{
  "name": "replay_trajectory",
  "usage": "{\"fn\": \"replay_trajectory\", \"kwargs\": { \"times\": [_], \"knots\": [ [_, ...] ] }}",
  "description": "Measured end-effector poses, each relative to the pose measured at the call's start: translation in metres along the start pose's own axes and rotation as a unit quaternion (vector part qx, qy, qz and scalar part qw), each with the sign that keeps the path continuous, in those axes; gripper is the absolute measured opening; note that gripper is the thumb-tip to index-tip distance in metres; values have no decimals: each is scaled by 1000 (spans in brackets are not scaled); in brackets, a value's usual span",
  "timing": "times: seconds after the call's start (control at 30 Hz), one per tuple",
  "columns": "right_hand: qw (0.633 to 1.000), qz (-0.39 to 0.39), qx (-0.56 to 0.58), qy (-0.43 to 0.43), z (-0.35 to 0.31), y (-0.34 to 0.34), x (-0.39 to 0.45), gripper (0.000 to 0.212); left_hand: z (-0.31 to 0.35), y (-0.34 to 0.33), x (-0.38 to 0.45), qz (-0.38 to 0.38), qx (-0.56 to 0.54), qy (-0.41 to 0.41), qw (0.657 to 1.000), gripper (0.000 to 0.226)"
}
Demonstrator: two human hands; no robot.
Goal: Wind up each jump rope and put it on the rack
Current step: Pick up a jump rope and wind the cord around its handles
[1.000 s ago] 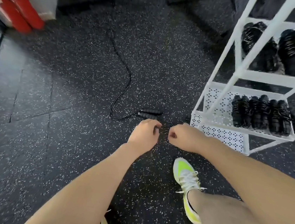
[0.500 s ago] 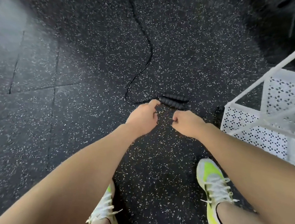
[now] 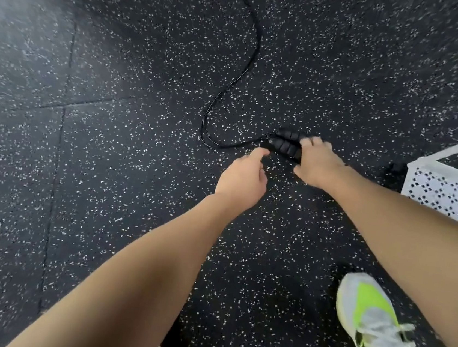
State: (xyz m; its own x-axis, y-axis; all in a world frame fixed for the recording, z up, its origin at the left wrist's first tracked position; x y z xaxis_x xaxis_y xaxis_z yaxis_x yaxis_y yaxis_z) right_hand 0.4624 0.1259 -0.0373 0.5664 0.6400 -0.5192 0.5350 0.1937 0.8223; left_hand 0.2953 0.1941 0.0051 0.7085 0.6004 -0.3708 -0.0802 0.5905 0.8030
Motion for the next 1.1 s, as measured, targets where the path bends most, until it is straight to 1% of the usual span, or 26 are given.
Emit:
{"fn": "replay_trajectory", "kwargs": {
  "times": [0.13,0.2,0.27,0.33,0.4,0.57,0.7,0.77,0.87,0.97,1.03,1.1],
  "knots": [
    [1000,-14,-10,-12,16,-12,36,98,-18,-25,5,4,-26,10,1000,45],
    [1000,-19,-16,-13,22,-17,47,106,-27,-32,2,7,-37,16,999,44],
    [999,4,-43,-8,24,-15,52,103,-35,-38,-3,7,-42,20,999,43],
    [996,20,-82,-3,25,-14,51,91,-43,-43,-8,4,-40,26,999,43],
    [996,24,-92,1,26,-17,48,83,-49,-46,-11,2,-48,36,998,43],
    [999,27,-42,-3,18,-22,28,87,-48,-41,-22,2,-102,82,991,43],
    [997,1,-79,-8,9,-22,13,82,-33,-23,-37,2,-129,105,986,45],
    [997,-7,-73,-22,12,-26,10,84,-21,-18,-45,-9,-139,96,986,44],
    [998,-16,-17,-61,23,-39,5,86,-6,-20,-49,-32,-130,62,989,43],
    [998,12,-26,-55,18,-43,1,89,-14,-25,-42,-27,-143,81,986,43],
    [998,35,-34,-40,15,-38,-6,81,-19,-29,-42,-25,-160,107,981,42],
    [999,32,-17,-24,11,-33,-17,69,-17,-30,-45,-34,-157,117,980,42]
  ]
}}
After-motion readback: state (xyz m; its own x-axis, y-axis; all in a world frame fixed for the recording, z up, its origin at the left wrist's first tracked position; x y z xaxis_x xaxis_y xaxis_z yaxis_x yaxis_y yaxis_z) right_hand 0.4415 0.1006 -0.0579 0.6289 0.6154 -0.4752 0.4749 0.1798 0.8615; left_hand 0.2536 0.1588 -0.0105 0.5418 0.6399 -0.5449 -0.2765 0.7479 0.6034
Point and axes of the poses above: each hand's wrist, its own x-axis towards the middle knuckle, its own y-axis out of the back of the hand, z = x × y, the point moved 9 cm from there along x, towards the middle knuckle, and after that the axes turned 9 degrees about x, right-handed, at the moved point
